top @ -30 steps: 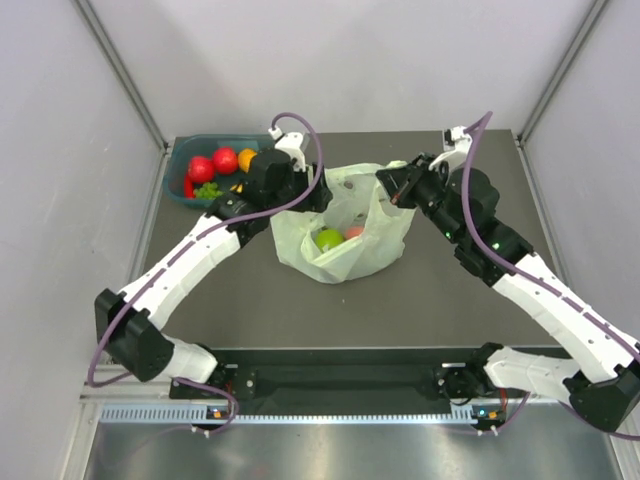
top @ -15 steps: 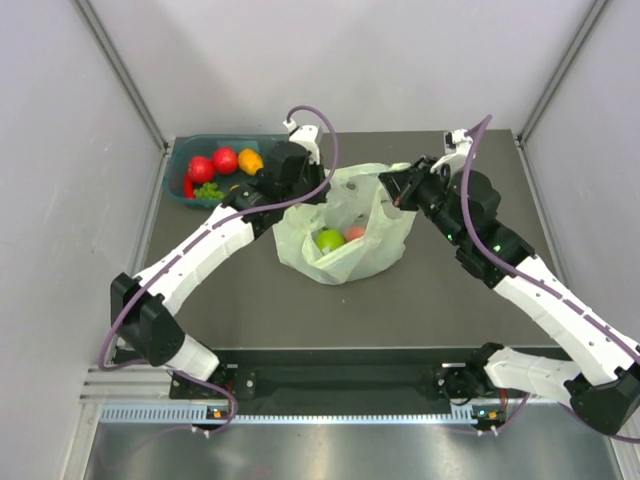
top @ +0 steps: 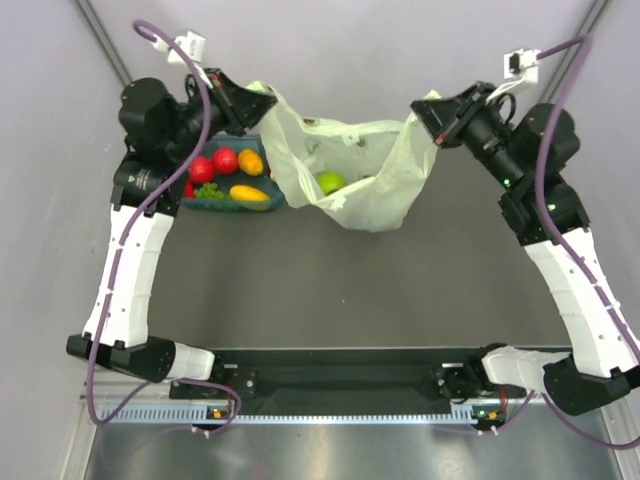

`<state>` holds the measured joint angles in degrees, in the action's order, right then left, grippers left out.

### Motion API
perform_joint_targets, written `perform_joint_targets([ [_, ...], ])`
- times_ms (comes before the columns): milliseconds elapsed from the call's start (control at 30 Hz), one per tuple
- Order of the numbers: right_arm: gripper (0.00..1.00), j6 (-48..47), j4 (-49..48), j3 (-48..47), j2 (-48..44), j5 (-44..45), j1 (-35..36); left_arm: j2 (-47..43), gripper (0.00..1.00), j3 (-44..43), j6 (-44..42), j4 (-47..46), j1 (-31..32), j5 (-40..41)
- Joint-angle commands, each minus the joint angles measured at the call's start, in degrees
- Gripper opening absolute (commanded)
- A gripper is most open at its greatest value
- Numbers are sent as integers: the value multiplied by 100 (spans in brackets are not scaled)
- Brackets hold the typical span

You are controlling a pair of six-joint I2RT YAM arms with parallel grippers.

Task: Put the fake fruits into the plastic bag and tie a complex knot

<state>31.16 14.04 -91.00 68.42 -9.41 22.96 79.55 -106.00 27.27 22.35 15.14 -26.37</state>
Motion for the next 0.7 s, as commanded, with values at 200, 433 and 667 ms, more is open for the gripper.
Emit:
perform_joint_targets([
  [200, 0, 162, -454, 887, -294, -1036, -406, -545, 9, 1869, 1272, -1996, -424, -1827],
  [433, 0, 321, -798, 1805, -382, -1817, -573, -792, 10, 2831, 1037, -2140, -424, -2101],
  [667, 12, -12, -763, 1990, -470, -2249, -696, -835, 10, 2724, 614, -1532, -424, -2144],
])
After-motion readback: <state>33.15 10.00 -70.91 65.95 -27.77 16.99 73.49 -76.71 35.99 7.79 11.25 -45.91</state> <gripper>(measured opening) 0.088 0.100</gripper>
